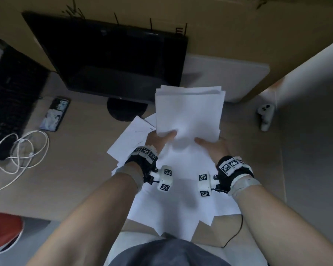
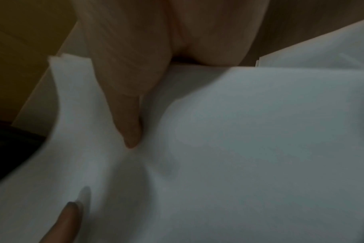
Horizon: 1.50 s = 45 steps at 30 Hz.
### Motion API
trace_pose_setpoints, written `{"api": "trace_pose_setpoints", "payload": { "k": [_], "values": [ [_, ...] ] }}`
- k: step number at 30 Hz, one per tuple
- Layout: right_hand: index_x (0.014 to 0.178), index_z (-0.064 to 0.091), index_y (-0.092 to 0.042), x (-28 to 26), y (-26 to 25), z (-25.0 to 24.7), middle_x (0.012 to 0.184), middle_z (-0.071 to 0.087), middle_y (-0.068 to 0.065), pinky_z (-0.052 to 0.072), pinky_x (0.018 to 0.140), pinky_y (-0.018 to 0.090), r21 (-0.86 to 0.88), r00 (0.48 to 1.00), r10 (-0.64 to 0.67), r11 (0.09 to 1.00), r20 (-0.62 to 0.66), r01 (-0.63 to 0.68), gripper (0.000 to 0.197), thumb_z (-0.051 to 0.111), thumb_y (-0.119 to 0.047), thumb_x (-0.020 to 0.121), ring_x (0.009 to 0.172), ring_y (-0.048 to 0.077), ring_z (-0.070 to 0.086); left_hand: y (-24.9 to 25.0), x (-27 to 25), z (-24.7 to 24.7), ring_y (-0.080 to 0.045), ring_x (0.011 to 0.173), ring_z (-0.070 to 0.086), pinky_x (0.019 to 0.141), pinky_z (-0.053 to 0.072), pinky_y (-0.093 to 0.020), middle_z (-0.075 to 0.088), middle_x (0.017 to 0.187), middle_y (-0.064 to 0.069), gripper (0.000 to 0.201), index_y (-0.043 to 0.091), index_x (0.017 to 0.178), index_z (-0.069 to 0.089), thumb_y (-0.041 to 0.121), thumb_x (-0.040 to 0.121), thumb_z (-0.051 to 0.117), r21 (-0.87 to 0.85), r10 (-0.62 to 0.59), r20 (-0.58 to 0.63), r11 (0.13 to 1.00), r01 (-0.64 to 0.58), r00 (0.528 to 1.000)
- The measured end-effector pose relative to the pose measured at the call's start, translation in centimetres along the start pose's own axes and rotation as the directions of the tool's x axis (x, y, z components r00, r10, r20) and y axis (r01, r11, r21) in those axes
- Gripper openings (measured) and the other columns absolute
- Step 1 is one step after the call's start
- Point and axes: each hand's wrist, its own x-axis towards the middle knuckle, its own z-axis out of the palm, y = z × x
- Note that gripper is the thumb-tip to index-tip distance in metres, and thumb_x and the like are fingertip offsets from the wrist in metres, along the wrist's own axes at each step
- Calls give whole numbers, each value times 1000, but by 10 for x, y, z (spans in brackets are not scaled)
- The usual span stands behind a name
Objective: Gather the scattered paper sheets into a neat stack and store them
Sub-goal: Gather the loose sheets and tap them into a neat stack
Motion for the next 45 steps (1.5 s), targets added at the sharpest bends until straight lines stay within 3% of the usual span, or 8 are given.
{"api": "trace_pose_setpoints", "payload": {
  "k": [4,9,18,25,30,37,42,45],
  "values": [
    [98,71,-7,-3,22,9,99,74,11,56,87,40,-52,989,109,993,98,-105,30,82,-25,76,92,28,70,-16,-6,-3,-28,97,66,94,53,-44,72,99,-2,40,19,104,71,40,71,81,13,-105,46,994,104,993],
    [105,68,-6,-10,62,29,102,71,11,54,88,36,-352,961,128,935,247,-35,27,74,-22,83,94,28,67,-87,-36,-4,-31,93,63,79,49,-32,66,106,-15,44,3,113,60,30,81,74,-32,-375,-92,927,374,922],
    [113,67,-11,-36,100,79,111,70,9,51,93,38,-561,841,151,802,520,204,36,74,-24,80,103,29,65,-226,-46,-26,-37,94,70,87,56,-52,72,103,-17,101,8,112,67,51,24,89,-301,-590,-170,794,529,789],
    [120,62,-8,-14,93,52,115,68,11,48,87,31,-565,923,150,821,353,82,35,66,-20,87,104,30,64,-150,-52,-5,-33,111,63,98,51,-43,64,123,-17,72,-1,122,58,49,73,76,-128,-400,-255,916,380,880],
    [116,63,-4,-5,90,26,111,67,12,44,77,27,-478,947,261,866,188,-144,32,67,-17,87,91,25,60,-98,-34,14,-34,120,42,99,39,-42,39,129,-9,83,9,137,39,52,73,71,318,-267,-328,872,372,906],
    [119,62,-5,-6,99,-2,116,66,14,48,84,31,-228,933,349,905,-82,-359,41,70,-23,84,101,28,61,-56,19,39,-27,142,15,114,21,-44,14,157,6,43,25,110,71,53,77,66,678,-111,12,732,74,994],
    [137,46,-13,-6,100,-15,139,42,17,41,82,33,-233,808,541,776,-232,-587,57,65,-29,87,87,26,47,-40,45,62,-26,147,5,119,16,-46,8,161,5,63,25,133,57,54,78,66,804,-101,95,595,-16,990],
    [145,30,-12,-11,108,-13,147,33,18,35,105,44,-148,694,663,685,-280,-714,72,66,-31,85,123,37,43,-36,47,62,-31,140,23,115,27,-47,23,153,-2,73,18,141,43,45,78,68,827,-119,121,562,-34,986]
  ]
}}
